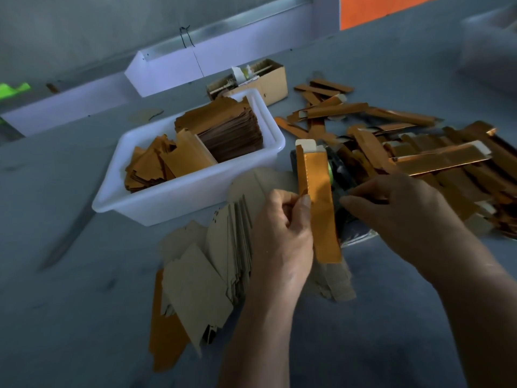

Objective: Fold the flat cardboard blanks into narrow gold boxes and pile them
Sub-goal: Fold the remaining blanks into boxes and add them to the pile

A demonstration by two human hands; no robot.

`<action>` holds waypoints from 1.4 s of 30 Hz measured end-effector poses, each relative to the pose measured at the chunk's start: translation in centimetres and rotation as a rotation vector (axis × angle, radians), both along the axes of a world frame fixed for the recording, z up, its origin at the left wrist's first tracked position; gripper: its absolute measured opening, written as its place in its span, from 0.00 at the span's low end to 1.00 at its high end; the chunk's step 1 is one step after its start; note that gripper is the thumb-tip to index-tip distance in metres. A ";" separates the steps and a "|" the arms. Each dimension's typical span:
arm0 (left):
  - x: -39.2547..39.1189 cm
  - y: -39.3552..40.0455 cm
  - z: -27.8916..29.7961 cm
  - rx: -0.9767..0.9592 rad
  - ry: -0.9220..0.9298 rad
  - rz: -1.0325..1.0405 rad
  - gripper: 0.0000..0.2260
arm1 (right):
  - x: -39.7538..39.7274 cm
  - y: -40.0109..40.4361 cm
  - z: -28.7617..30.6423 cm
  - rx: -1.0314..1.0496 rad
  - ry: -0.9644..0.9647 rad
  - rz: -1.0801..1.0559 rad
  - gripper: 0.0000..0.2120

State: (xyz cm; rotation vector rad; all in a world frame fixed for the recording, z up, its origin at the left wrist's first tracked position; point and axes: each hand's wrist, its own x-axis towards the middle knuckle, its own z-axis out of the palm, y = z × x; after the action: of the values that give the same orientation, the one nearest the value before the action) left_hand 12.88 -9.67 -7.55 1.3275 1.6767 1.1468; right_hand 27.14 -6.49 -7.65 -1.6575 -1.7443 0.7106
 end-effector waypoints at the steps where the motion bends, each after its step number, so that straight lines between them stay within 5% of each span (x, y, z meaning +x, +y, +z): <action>1: -0.1 0.0 0.1 -0.007 -0.028 -0.004 0.07 | 0.0 0.0 -0.1 -0.005 0.012 -0.006 0.06; 9: -0.6 -0.3 0.3 -0.057 -0.150 -0.087 0.08 | -0.7 -0.2 -0.7 -0.099 0.338 -0.090 0.03; 14: -0.5 -0.3 0.4 -0.054 -0.190 -0.081 0.07 | -1.1 -1.3 -0.5 -0.183 0.785 -0.160 0.06; 21: -0.4 -0.2 0.3 0.021 -0.227 -0.067 0.07 | -0.8 -2.7 -1.5 0.069 0.359 -0.212 0.07; 36: 0.4 -0.2 -0.3 0.135 0.053 -0.220 0.06 | -1.2 -3.4 -3.1 0.221 0.271 -0.184 0.08; 42: 0.6 -0.2 -0.2 0.146 0.101 -0.205 0.05 | -0.7 -3.0 -2.4 0.287 -0.005 -0.160 0.02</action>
State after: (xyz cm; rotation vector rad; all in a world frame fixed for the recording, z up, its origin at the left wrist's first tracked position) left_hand 13.44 -9.82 -7.70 1.6316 1.5080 1.1138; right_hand 26.47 -9.51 -10.06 -1.5775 -1.6101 0.3637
